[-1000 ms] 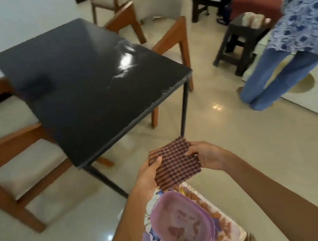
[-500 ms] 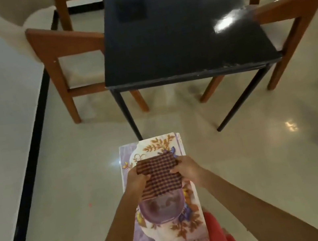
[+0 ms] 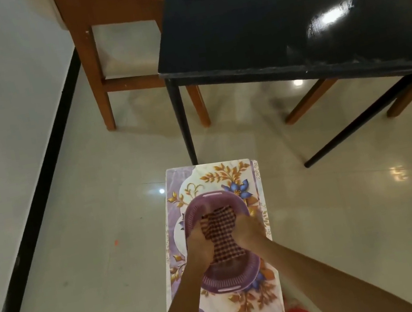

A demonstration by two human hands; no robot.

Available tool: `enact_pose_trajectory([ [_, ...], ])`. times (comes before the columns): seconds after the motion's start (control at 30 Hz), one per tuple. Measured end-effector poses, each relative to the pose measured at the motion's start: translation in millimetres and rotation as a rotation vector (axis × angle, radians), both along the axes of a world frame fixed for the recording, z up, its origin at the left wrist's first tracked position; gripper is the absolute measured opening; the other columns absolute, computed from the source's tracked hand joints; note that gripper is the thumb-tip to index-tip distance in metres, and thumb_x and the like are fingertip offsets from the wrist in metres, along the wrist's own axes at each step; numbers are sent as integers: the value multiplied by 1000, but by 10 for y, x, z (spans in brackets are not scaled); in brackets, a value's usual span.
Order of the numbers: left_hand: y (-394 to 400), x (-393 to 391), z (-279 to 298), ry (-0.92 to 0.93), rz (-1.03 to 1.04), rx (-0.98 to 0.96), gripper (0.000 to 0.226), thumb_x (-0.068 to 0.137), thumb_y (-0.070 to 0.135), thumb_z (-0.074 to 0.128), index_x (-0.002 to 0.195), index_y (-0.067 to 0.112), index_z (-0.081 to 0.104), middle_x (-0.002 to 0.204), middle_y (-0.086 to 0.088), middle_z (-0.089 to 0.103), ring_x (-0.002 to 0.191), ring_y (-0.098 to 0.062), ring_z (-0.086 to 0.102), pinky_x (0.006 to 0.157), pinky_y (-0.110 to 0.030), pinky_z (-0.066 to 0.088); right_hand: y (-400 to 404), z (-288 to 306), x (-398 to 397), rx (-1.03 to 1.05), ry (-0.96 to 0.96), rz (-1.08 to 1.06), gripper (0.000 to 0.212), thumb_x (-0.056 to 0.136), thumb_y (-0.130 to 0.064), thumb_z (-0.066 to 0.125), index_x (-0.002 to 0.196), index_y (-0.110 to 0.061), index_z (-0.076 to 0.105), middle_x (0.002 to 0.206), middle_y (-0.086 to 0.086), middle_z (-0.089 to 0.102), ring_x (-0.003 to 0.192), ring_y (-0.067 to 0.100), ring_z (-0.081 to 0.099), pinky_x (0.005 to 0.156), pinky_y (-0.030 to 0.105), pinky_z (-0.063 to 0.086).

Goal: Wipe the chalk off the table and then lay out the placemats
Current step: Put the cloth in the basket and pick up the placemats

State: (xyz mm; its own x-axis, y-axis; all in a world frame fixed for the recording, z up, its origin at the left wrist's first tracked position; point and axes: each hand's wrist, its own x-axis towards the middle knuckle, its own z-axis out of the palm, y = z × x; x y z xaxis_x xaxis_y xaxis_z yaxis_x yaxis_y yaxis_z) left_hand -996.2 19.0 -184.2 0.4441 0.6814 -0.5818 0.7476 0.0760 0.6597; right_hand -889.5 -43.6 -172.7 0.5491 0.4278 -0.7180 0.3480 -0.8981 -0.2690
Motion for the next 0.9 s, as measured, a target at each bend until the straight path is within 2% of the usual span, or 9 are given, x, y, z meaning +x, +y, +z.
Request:
enact_pose_trajectory([
  [0.13,-48,40,-4,45,-92,215,37,103,11,30,95,36,58,95,9,59,85,-7,54,69,-4,43,-4,-53,-133,64,-43,-3,25,99,-6,41,119,-4,54,118,10,62,113,25,57,87,29,41],
  [0.17,-50,29,35,52,-104,227,36,103,11,32,95,35,58,95,9,59,87,-10,54,70,-2,41,-20,-18,-163,88,-88,-5,23,98,-5,40,115,-4,56,113,9,63,108,24,58,84,28,41],
  [0.23,-73,-31,102,9,-45,133,35,99,1,35,120,19,57,108,1,59,98,-17,53,76,4,33,-66,42,-171,197,-155,-48,23,97,-3,39,104,-6,61,98,7,64,92,22,58,85,28,46],
  [0.3,-79,-73,167,1,-10,135,41,97,-4,32,133,7,49,110,-6,57,94,-14,50,70,6,33,-100,18,-123,338,-190,-145,22,95,-5,45,94,-9,67,86,4,64,77,20,58,78,36,53],
  [0.43,-104,-105,254,-24,63,170,39,96,-4,37,128,6,57,113,-10,65,97,-19,58,82,-12,39,-182,87,85,462,-184,-439,14,87,-17,61,85,-14,74,81,4,70,71,23,65,65,37,55],
  [0.6,-57,-78,326,-36,166,272,31,98,-1,33,109,5,62,85,5,58,77,-8,54,65,-9,42,-224,22,351,466,-163,-669,23,86,-21,67,69,-5,67,67,11,66,66,33,62,55,34,46],
  [0.73,27,-47,208,129,149,440,39,91,-4,44,129,3,49,118,-15,52,110,-29,46,90,-38,42,-224,-269,440,402,-37,-748,18,90,-20,65,100,-5,70,95,10,68,88,28,64,65,27,45],
  [0.83,78,-69,88,334,175,331,39,96,8,44,135,6,40,127,-18,47,115,-34,43,89,-45,43,-247,-502,487,255,60,-751,56,88,-26,68,135,-7,46,127,15,56,112,34,58,81,36,49],
  [0.9,83,-120,-40,326,151,249,33,98,10,39,130,3,46,122,-18,54,111,-36,53,89,-48,49,-297,-682,508,176,163,-821,61,91,-25,64,140,-3,36,128,19,56,106,34,62,72,36,53],
])
